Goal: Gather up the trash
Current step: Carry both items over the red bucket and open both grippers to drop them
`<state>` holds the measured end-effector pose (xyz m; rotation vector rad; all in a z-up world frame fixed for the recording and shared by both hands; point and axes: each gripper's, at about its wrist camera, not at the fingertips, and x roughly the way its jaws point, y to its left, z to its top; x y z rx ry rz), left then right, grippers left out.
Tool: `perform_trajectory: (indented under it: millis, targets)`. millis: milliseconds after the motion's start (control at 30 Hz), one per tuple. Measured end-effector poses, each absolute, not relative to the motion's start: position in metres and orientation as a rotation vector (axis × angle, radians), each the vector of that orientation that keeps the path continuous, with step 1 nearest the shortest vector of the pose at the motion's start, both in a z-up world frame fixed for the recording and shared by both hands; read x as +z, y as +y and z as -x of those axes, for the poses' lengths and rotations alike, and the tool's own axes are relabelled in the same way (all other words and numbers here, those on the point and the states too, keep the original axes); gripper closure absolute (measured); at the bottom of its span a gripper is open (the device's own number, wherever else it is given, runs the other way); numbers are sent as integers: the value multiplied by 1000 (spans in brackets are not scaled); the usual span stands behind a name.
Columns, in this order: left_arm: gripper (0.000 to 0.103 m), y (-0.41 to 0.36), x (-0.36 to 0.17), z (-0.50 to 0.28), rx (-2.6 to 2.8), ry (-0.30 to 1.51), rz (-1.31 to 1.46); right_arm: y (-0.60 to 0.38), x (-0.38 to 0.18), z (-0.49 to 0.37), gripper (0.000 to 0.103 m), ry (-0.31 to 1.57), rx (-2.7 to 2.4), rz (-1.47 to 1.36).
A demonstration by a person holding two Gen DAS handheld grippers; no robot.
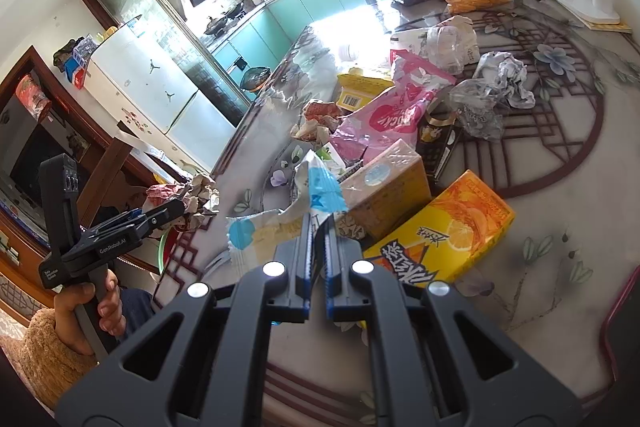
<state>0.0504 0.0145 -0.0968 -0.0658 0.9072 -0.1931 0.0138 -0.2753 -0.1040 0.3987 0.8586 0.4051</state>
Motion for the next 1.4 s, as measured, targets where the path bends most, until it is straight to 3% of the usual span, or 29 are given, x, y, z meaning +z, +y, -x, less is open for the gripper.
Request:
perform_trajectory:
  millis: [467, 800, 1400]
  targets:
    - [58, 27, -90, -48, -186, 884, 71, -267, -97, -15, 98, 847, 406, -365]
    - [58, 58, -84, -47, -184, 862, 77, -223, -50, -25, 98, 776, 475, -324]
    - [58, 240, -112, -38, 178, 921, 140, -33, -71, -93, 97, 912, 704, -235]
